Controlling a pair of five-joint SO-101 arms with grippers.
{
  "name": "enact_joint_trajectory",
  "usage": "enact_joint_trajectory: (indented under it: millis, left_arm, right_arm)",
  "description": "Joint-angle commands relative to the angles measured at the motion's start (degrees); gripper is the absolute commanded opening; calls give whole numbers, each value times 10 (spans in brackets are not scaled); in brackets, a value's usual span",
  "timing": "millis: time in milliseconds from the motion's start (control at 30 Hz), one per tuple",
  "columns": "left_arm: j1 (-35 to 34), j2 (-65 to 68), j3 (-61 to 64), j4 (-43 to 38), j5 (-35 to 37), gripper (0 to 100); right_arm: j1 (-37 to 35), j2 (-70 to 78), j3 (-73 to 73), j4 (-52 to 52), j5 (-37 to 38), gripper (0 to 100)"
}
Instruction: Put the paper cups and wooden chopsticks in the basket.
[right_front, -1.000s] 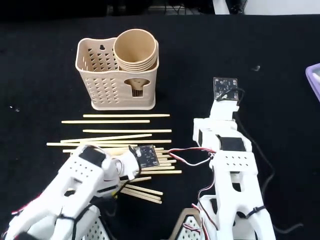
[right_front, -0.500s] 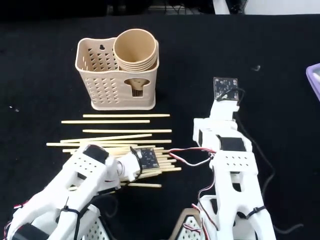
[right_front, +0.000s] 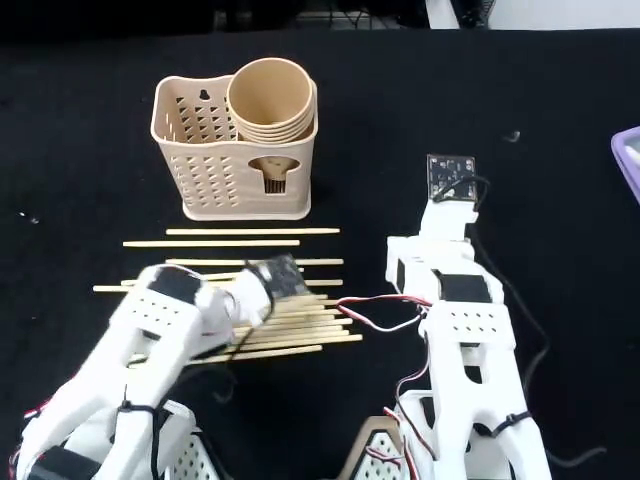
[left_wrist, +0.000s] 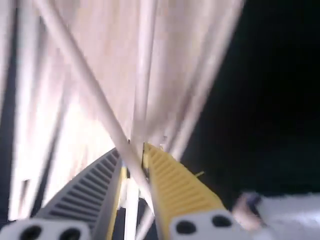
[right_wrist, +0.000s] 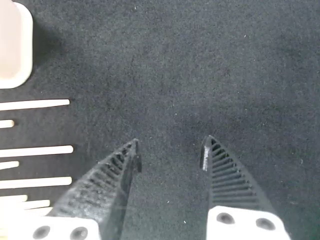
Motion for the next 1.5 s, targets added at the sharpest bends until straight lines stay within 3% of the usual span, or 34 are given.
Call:
enact_joint_trajectory:
  millis: [0, 167, 367, 867, 1133, 1467]
  left_arm:
    - [-45, 2, -25, -76, 3, 30]
    - [-58, 16, 19, -133, 3, 39]
    - [-62, 35, 36, -133, 3, 184]
    - [-56, 35, 16, -132, 3, 37]
    - [-38, 35, -80, 44, -2, 36]
    - [-35, 42, -88, 42, -2, 40]
  right_arm:
    - [10, -18, -3, -11, -5, 198]
    - [10, -18, -4, -11, -5, 198]
    - [10, -18, -3, -11, -5, 198]
    - [10, -18, -4, -11, -5, 198]
    - [9, -18, -4, -11, -5, 198]
    - [10, -18, -3, -11, -5, 198]
